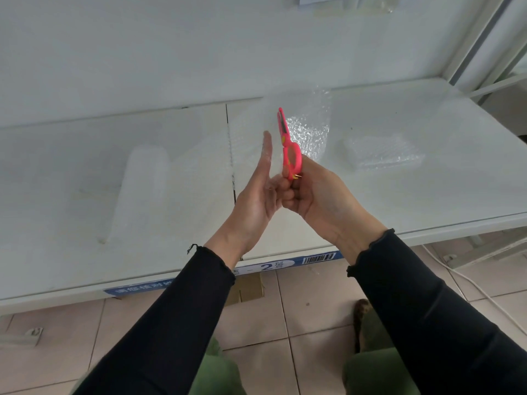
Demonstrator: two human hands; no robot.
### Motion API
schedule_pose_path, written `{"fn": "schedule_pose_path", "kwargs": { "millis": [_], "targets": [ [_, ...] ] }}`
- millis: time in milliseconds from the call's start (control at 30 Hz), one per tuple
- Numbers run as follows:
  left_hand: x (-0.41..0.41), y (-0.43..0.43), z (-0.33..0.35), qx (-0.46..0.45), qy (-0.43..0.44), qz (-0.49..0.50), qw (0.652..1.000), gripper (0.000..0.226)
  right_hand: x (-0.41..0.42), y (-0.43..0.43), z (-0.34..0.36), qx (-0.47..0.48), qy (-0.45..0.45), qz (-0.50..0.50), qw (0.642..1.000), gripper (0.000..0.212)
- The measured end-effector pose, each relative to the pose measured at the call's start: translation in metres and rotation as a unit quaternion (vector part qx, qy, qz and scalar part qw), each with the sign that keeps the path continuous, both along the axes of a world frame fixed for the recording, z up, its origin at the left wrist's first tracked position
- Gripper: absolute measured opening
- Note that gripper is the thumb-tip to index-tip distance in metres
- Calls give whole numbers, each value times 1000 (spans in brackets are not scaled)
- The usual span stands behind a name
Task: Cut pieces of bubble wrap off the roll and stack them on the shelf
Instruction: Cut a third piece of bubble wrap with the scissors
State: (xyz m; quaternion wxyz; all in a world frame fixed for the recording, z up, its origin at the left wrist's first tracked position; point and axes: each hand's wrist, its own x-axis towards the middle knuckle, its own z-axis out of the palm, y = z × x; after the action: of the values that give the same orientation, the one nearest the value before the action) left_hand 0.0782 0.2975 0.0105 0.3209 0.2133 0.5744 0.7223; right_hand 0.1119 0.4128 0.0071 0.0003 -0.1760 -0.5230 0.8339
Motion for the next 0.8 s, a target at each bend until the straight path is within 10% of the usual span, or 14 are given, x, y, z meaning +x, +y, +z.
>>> {"fn": "schedule_pose_path", "kwargs": {
  "millis": [800],
  "targets": [
    [-5, 5, -40, -37, 41, -34, 998, 46, -6, 18, 1, -11, -16, -52, 998, 39]
  ]
}}
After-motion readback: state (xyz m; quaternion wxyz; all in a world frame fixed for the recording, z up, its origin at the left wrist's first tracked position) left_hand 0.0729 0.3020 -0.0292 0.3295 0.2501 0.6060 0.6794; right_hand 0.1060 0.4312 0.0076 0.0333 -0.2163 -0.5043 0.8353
